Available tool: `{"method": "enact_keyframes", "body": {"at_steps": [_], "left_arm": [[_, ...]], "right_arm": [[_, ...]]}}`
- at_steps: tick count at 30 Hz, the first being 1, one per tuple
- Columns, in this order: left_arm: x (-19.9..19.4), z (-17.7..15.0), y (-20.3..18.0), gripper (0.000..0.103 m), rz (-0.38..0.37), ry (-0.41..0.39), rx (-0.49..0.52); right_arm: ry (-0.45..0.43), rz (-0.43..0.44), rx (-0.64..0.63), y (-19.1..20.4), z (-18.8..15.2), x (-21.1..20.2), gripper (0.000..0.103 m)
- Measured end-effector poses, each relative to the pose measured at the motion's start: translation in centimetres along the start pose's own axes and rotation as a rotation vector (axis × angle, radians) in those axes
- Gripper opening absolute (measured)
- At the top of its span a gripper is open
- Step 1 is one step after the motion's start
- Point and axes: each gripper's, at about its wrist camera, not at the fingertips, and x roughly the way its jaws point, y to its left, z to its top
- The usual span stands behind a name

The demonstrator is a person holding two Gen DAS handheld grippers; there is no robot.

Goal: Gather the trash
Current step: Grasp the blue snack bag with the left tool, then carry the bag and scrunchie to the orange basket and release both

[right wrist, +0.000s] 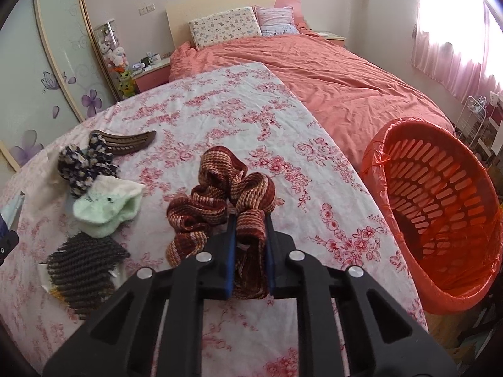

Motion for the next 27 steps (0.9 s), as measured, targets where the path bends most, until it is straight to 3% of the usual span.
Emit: {"method": "enact_keyframes", "body": {"at_steps": [10, 27], "left_arm": [[-2.9, 1.4, -1.5, 0.037, -0.022, -0.057, 0.009], [-5.8, 2.0, -10.8, 0.037, -0.155, -0.113, 0.124]], "right_arm": [[-0.090, 0.071, 0.005, 0.7, 1.3, -5.6, 0.015], [-0.260, 0.081, 0.047, -3.1, 0.8, -14.3, 0.015]]}}
